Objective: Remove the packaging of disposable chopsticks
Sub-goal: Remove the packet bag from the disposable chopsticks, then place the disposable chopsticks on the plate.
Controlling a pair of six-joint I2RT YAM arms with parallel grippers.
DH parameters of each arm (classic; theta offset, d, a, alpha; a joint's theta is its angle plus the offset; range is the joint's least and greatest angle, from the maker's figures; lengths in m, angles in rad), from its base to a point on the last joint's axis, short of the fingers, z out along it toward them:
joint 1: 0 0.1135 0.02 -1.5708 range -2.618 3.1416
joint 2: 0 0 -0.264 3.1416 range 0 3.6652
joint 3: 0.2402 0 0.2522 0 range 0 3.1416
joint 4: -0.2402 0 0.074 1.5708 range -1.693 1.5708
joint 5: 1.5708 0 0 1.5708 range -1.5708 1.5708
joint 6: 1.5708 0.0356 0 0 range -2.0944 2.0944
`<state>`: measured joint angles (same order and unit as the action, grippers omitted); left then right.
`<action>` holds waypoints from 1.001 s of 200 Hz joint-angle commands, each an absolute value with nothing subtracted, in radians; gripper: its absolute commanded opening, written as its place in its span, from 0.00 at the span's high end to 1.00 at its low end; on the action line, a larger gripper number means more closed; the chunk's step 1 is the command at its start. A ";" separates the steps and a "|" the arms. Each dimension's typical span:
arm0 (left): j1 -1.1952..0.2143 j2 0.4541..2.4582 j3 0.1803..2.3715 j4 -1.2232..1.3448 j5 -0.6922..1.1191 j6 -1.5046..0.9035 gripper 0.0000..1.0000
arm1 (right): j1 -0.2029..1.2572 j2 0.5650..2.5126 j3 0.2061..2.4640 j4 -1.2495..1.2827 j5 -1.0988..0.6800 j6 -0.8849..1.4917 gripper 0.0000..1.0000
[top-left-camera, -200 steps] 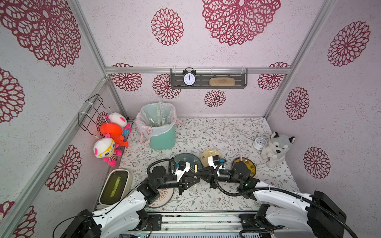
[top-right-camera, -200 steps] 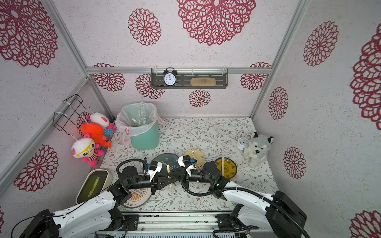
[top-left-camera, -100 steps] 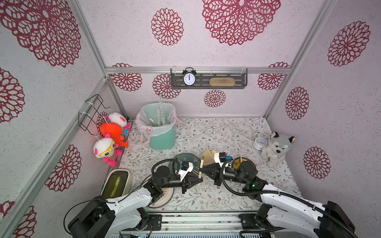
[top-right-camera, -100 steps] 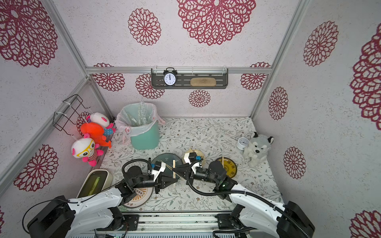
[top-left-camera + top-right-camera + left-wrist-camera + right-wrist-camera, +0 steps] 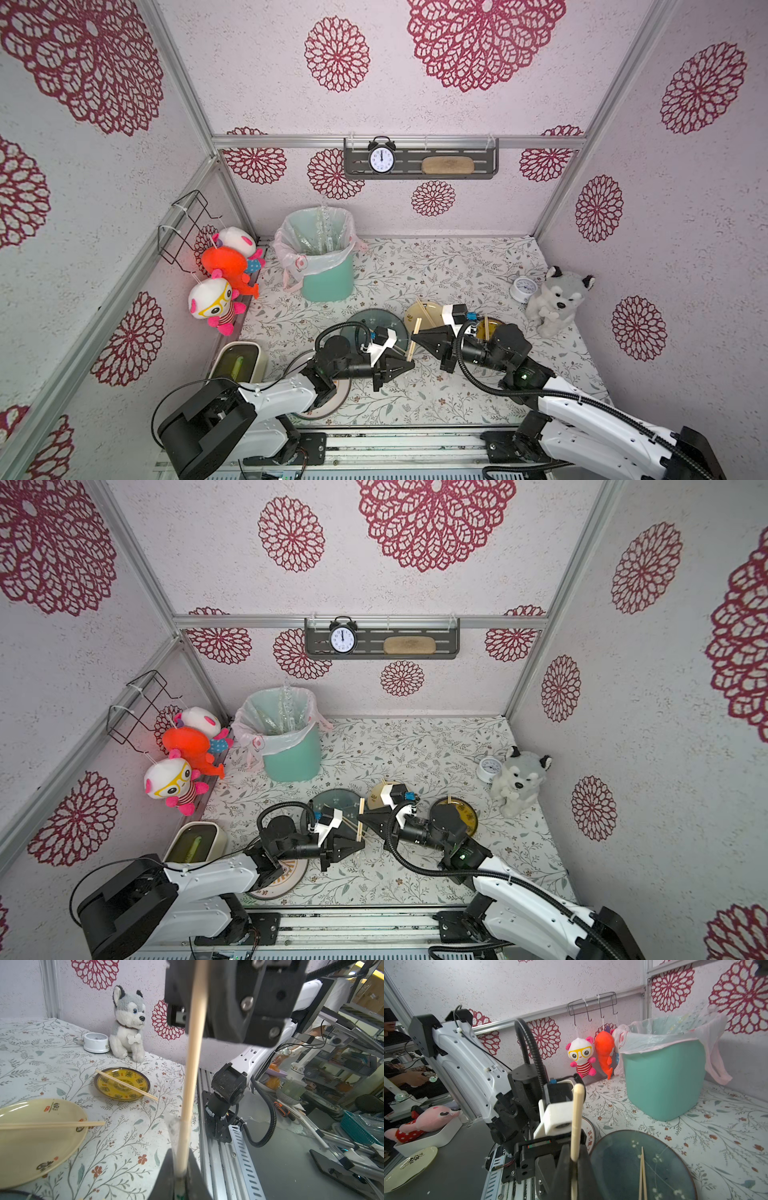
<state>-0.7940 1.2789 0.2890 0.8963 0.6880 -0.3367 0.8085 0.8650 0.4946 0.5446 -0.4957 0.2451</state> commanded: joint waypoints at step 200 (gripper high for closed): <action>-0.411 0.615 0.797 -0.265 -0.155 -0.403 1.00 | 1.091 1.434 1.256 -0.284 -0.020 0.161 1.00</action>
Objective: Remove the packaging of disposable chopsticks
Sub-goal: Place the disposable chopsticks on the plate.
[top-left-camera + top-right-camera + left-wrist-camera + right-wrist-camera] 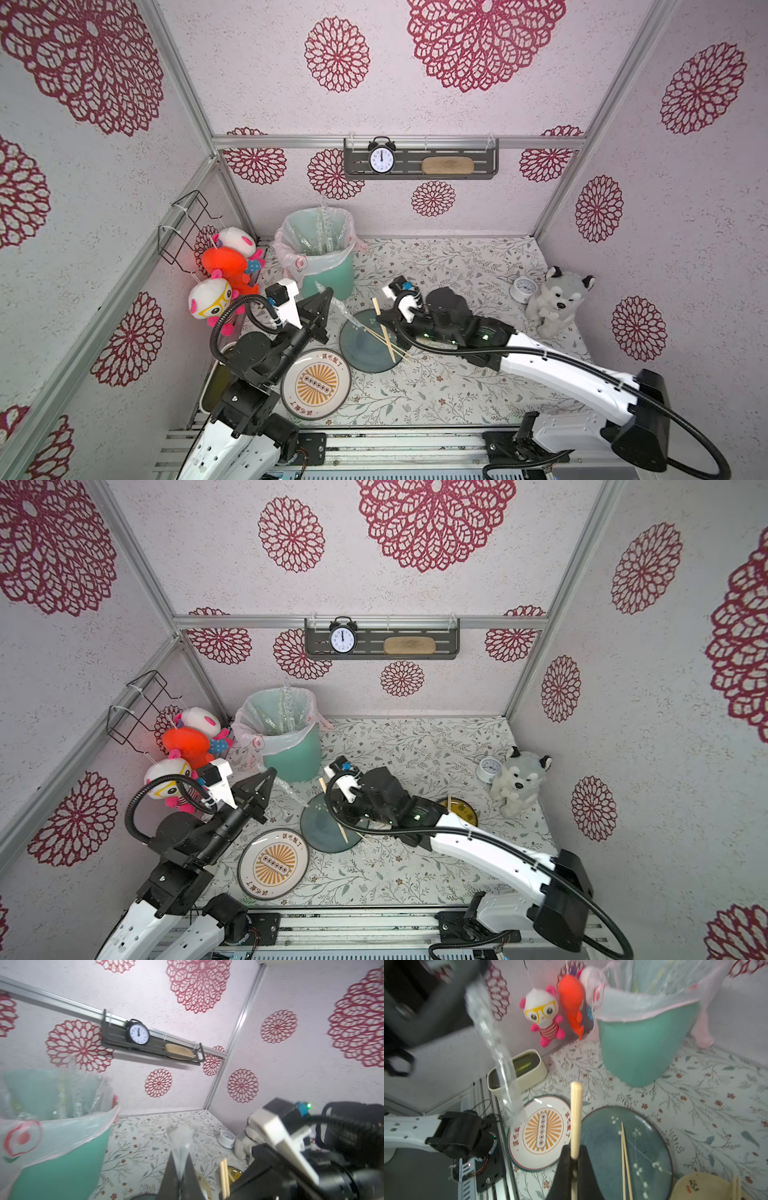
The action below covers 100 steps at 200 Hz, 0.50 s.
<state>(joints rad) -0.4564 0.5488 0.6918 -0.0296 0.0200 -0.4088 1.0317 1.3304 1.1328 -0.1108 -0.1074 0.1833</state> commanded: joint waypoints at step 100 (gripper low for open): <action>-0.234 0.824 1.146 -0.403 -0.156 -0.351 1.00 | 1.273 2.082 1.909 -0.733 -0.049 0.073 1.00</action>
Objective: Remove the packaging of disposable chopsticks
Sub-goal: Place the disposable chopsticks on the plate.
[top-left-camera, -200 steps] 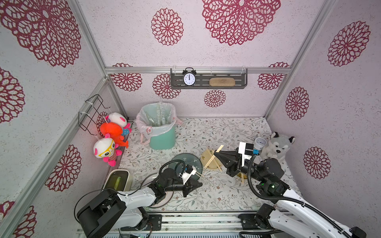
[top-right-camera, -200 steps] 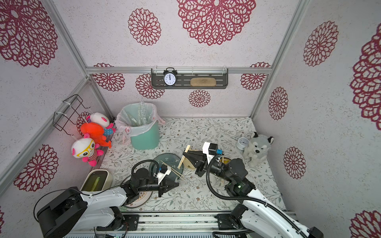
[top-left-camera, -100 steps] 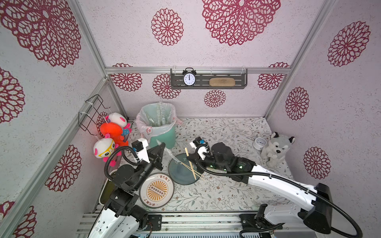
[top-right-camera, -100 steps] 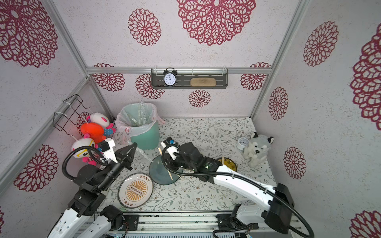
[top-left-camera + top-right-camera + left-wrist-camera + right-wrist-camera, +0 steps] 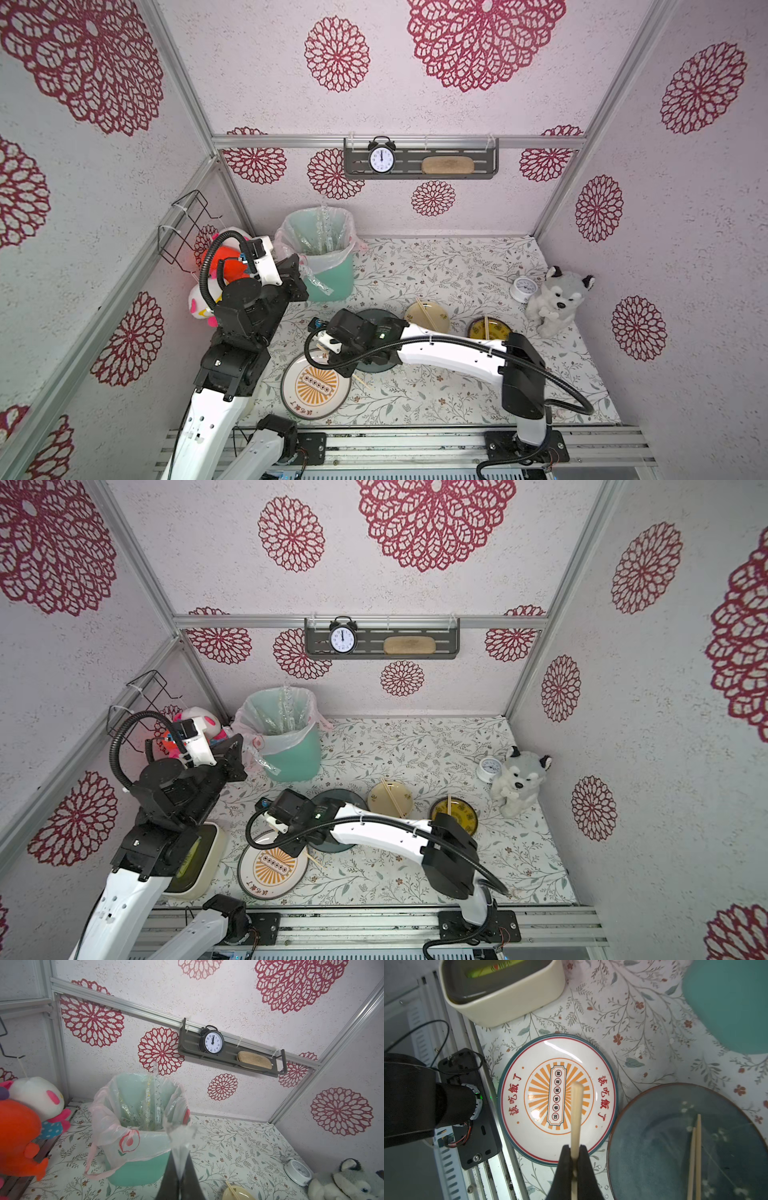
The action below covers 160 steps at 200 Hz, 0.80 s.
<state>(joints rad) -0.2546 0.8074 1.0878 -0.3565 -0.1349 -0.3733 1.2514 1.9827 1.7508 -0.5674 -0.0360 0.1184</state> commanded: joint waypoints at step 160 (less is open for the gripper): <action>-0.229 0.841 1.105 -0.351 0.033 -0.355 1.00 | 1.299 2.465 2.367 -0.868 0.037 0.049 1.00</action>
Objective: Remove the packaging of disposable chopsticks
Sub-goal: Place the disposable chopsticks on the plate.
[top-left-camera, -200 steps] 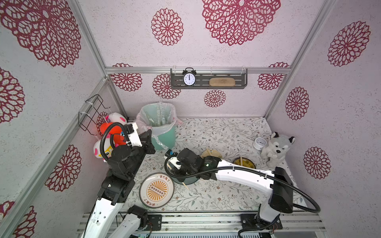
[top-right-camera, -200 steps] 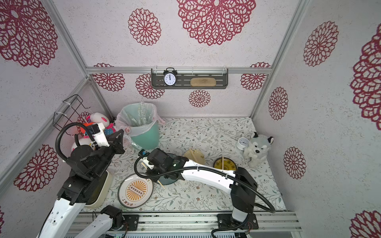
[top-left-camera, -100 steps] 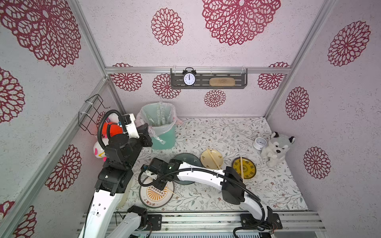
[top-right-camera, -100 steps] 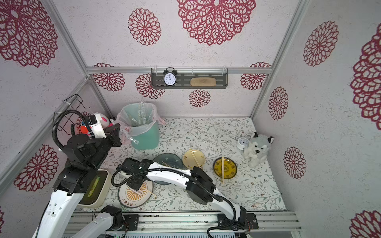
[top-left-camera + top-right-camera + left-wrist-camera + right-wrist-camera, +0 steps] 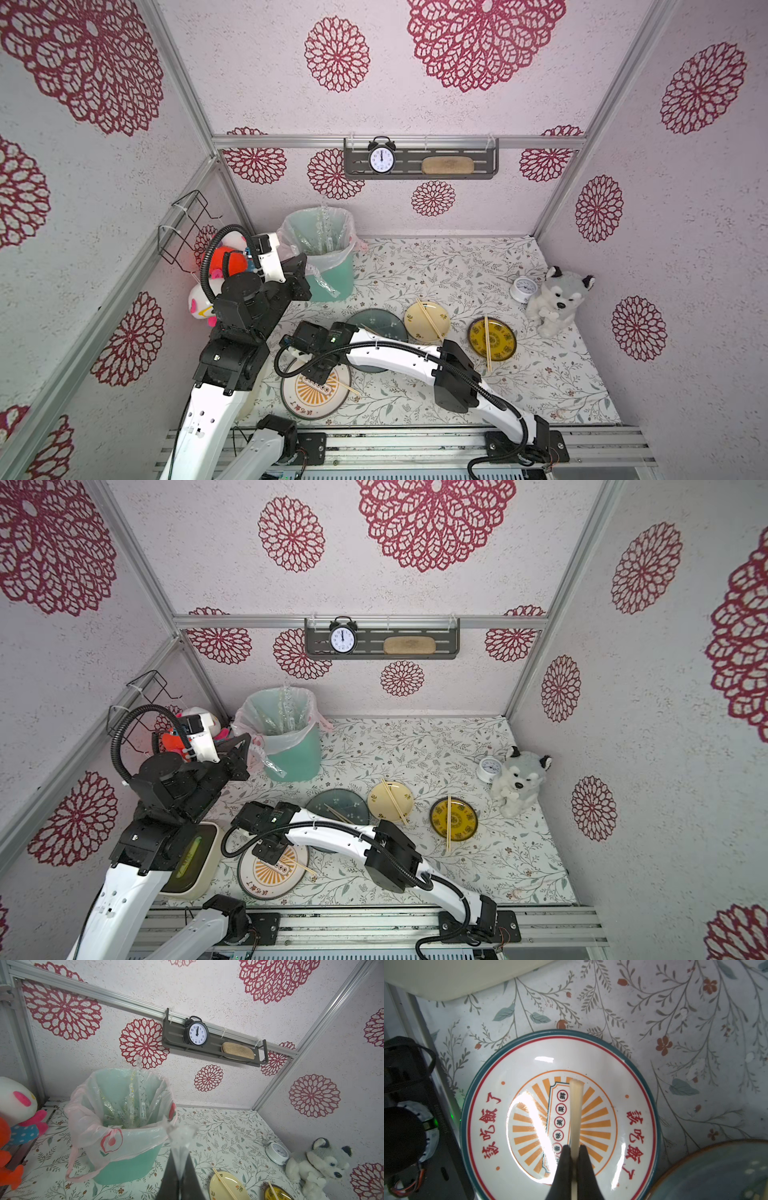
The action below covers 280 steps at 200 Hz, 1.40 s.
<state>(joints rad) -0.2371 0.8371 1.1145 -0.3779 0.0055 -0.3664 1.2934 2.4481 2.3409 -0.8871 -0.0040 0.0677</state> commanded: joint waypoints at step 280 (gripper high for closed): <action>-0.229 0.830 1.076 -0.329 0.066 -0.328 1.00 | 1.305 2.536 2.403 -0.857 0.063 0.024 0.77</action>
